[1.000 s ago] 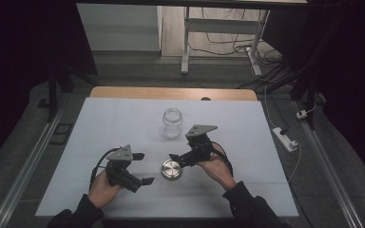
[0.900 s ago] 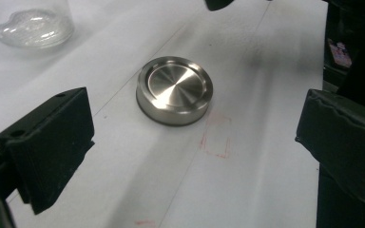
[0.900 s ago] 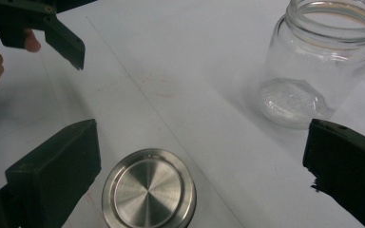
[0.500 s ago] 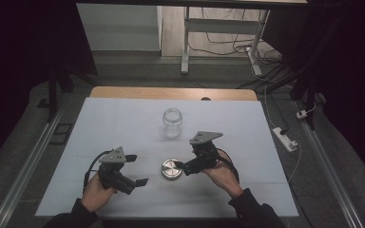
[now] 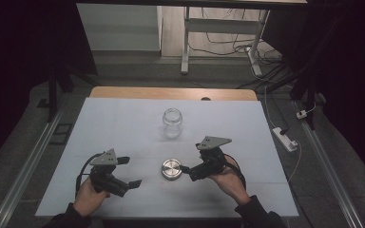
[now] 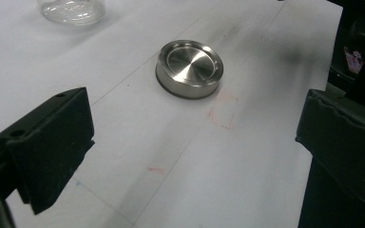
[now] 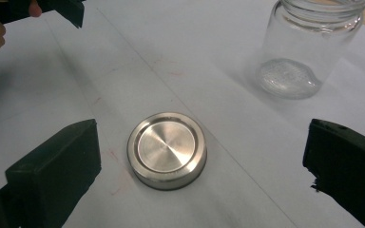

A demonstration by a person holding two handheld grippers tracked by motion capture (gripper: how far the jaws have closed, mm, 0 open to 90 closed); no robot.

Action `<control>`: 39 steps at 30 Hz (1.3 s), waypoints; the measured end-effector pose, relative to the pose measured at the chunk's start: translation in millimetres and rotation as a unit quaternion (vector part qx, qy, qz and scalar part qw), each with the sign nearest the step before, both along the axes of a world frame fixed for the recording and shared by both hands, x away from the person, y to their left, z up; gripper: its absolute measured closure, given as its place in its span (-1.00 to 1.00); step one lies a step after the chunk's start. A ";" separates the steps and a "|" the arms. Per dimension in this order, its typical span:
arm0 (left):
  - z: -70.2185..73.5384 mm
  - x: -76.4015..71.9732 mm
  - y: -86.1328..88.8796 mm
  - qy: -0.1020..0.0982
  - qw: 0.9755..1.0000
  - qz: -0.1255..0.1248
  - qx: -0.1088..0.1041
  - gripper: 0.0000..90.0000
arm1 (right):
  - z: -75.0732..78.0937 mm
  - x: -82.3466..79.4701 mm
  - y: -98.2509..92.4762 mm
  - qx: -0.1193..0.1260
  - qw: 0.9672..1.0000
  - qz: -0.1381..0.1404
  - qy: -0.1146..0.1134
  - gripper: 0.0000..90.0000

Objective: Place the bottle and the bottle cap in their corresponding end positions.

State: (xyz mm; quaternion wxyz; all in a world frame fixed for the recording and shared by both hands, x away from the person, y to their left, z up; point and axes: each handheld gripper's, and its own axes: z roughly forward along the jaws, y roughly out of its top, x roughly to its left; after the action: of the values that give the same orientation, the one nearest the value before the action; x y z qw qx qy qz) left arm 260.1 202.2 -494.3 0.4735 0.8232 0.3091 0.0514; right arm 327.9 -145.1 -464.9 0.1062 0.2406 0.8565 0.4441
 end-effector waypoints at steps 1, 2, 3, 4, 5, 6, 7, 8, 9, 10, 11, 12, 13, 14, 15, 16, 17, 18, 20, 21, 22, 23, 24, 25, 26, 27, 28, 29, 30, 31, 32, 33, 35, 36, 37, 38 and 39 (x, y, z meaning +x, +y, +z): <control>0.1 -1.0 1.7 0.000 1.000 0.003 0.000 -1.00 | 0.2 -1.1 -1.9 0.000 1.000 0.000 0.000 -1.00; 0.1 -2.1 3.2 0.001 1.000 0.005 0.000 -1.00 | 0.2 -2.3 -3.8 0.000 1.000 -0.002 -0.001 -1.00; 0.1 -3.1 5.0 0.001 1.000 0.007 0.001 -1.00 | 0.3 -3.4 -6.0 0.001 1.000 -0.003 -0.002 -1.00; 0.0 -4.1 6.6 0.002 1.000 0.009 0.001 -1.00 | 0.4 -4.6 -8.2 0.001 1.000 -0.005 -0.001 -1.00; -0.2 -5.3 8.0 0.002 1.000 0.012 0.001 -1.00 | 0.5 -5.8 -10.3 0.001 1.000 -0.007 -0.001 -1.00; -0.3 -6.5 9.7 0.002 1.000 0.014 0.004 -1.00 | 0.6 -6.9 -12.6 0.001 1.000 -0.008 -0.002 -1.00; -0.4 -7.6 11.3 0.003 1.000 0.017 0.006 -1.00 | 0.8 -8.0 -14.8 0.000 1.000 -0.010 -0.003 -1.00; -0.5 -8.9 13.1 0.002 1.000 0.020 0.008 -1.00 | 0.8 -9.1 -16.9 0.000 1.000 -0.013 -0.004 -1.00; -0.6 -10.3 14.9 0.001 1.000 0.023 0.010 -1.00 | 0.9 -10.1 -19.1 -0.001 1.000 -0.014 -0.005 -1.00; -0.7 -11.7 16.9 0.001 1.000 0.025 0.010 -1.00 | 1.1 -11.3 -21.4 -0.001 1.000 -0.016 -0.005 -1.00; -0.7 -13.2 19.0 0.001 1.000 0.028 0.010 -1.00 | 1.1 -12.3 -23.5 -0.002 1.000 -0.019 -0.007 -1.00; -0.7 -14.5 21.4 0.001 0.999 0.031 0.008 -1.00 | 1.1 -13.5 -25.6 -0.003 1.000 -0.022 -0.007 -1.00; -0.6 -15.9 23.8 0.001 0.999 0.034 0.008 -1.00 | 1.0 -14.7 -27.7 -0.004 1.000 -0.023 -0.007 -1.00; -0.7 -17.3 26.2 0.001 0.999 0.038 0.005 -1.00 | 0.7 -15.4 -29.9 -0.005 1.000 -0.024 -0.008 -1.00; -0.7 -18.6 28.9 0.000 0.999 0.041 0.004 -1.00 | 0.3 -16.5 -32.0 -0.005 1.000 -0.026 -0.007 -1.00; -0.8 -19.9 31.3 0.001 0.999 0.043 0.002 -1.00 | 0.1 -17.6 -34.2 -0.007 1.000 -0.029 -0.007 -1.00; -1.0 -21.1 33.9 0.001 0.999 0.047 0.001 -1.00 | -0.3 -18.7 -36.3 -0.008 0.999 -0.030 -0.008 -1.00; -1.3 -22.5 36.2 0.002 0.999 0.049 -0.002 -1.00 | -0.5 -19.8 -38.4 -0.009 0.999 -0.032 -0.008 -1.00; -1.9 -24.9 40.8 0.003 0.998 0.055 -0.005 -1.00 | -0.8 -21.8 -42.7 -0.011 0.999 -0.037 -0.010 -1.00; -2.0 -26.1 42.9 0.004 0.998 0.056 -0.005 -1.00 | -0.9 -22.9 -44.9 -0.011 0.999 -0.040 -0.010 -1.00; -2.4 -27.5 44.7 0.003 0.998 0.059 -0.006 -1.00 | -0.9 -24.0 -47.3 -0.011 0.999 -0.042 -0.011 -1.00; -2.6 -28.7 46.8 0.002 0.998 0.061 -0.006 -1.00 | -1.0 -25.2 -49.8 -0.011 0.999 -0.044 -0.012 -1.00; -2.9 -30.0 48.6 0.003 0.998 0.064 -0.007 -1.00 | -1.1 -26.4 -52.5 -0.012 0.999 -0.047 -0.013 -1.00; -3.3 -31.2 50.3 0.003 0.998 0.067 -0.007 -1.00 | -1.3 -27.7 -55.2 -0.012 0.999 -0.051 -0.013 -1.00; -3.6 -32.4 52.2 0.002 0.998 0.069 -0.005 -1.00 | -1.6 -28.9 -58.0 -0.011 0.998 -0.054 -0.013 -1.00; -4.1 -33.6 53.6 0.003 0.997 0.072 -0.005 -1.00 | -1.8 -30.1 -60.9 -0.010 0.998 -0.057 -0.013 -1.00; -4.6 -34.8 55.2 0.003 0.997 0.075 -0.003 -1.00 | -2.2 -31.3 -63.8 -0.011 0.998 -0.060 -0.014 -1.00; -5.1 -35.9 56.8 0.003 0.997 0.076 -0.002 -1.00 | -2.6 -32.7 -66.6 -0.011 0.998 -0.063 -0.014 -1.00; -5.6 -37.2 58.3 0.004 0.997 0.079 0.000 -1.00 | -3.0 -34.0 -69.3 -0.012 0.998 -0.067 -0.014 -1.00; -6.0 -38.4 60.0 0.004 0.997 0.081 0.002 -1.00 | -3.5 -35.3 -72.2 -0.012 0.997 -0.069 -0.015 -1.00; -6.3 -39.8 61.5 0.004 0.996 0.084 0.003 -1.00 | -4.0 -36.7 -75.0 -0.014 0.997 -0.072 -0.014 -1.00; -6.5 -41.2 63.3 0.004 0.996 0.086 0.003 -1.00 | -4.7 -38.1 -77.7 -0.014 0.997 -0.076 -0.014 -1.00; -7.0 -44.1 67.2 0.004 0.996 0.093 0.003 -1.00 | -5.8 -40.9 -83.3 -0.016 0.996 -0.083 -0.013 -1.00; -7.2 -45.6 69.2 0.005 0.995 0.095 0.001 -1.00 | -6.2 -42.1 -86.0 -0.015 0.996 -0.088 -0.013 -1.00; -7.6 -47.0 71.2 0.005 0.995 0.099 -0.001 -1.00 | -6.6 -43.3 -88.8 -0.015 0.996 -0.091 -0.014 -1.00; -8.0 -48.3 73.1 0.005 0.995 0.102 -0.003 -1.00 | -6.9 -44.6 -91.7 -0.014 0.995 -0.095 -0.013 -1.00; -8.4 -49.5 75.0 0.007 0.995 0.103 -0.005 -1.00 | -7.1 -45.8 -94.5 -0.014 0.995 -0.100 -0.012 -1.00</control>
State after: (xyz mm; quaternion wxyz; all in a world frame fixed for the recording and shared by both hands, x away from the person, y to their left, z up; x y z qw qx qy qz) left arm 210.6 277.2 -502.6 0.4673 0.7850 0.3960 0.0929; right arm 282.0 -239.6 -472.0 0.1638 0.3180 0.8328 0.4224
